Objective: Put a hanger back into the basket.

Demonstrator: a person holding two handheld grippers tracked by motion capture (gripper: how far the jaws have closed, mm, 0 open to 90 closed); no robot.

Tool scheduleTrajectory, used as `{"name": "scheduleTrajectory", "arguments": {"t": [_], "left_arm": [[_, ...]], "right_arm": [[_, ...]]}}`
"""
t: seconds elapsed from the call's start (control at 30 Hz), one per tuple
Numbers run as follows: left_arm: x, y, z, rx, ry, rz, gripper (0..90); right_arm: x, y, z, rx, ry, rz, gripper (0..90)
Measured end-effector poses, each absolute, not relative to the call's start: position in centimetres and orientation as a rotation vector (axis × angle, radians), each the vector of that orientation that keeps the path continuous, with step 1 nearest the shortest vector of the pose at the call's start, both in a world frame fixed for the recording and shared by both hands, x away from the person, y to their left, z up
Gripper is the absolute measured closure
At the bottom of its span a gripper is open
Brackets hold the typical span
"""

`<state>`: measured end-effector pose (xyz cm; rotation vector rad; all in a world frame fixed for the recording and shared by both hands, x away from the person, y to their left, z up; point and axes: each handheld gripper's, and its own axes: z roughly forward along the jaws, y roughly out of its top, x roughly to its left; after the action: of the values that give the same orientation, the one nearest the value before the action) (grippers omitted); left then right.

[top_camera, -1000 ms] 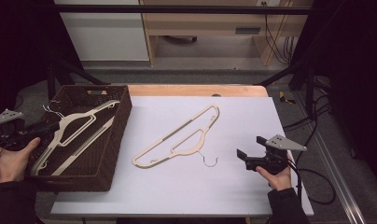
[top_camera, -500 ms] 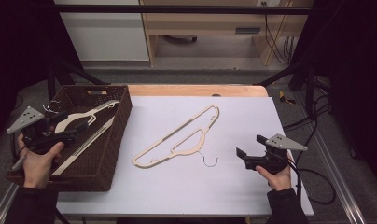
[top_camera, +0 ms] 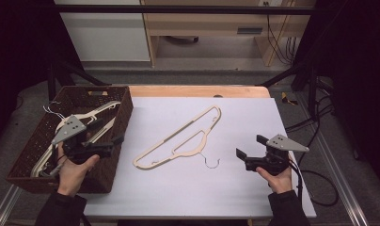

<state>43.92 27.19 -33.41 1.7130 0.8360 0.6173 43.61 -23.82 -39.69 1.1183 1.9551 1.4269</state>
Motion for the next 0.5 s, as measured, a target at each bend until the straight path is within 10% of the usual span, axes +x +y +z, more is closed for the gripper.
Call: {"name": "scheduleTrajectory", "arguments": {"t": [0.5], "left_arm": [[43.5,20.2,-36.3,1.86,0.73,0.532,6.6]], "right_arm": [[44.4,-21.4,-39.4,1.111,2.002,1.423,7.8]]}}
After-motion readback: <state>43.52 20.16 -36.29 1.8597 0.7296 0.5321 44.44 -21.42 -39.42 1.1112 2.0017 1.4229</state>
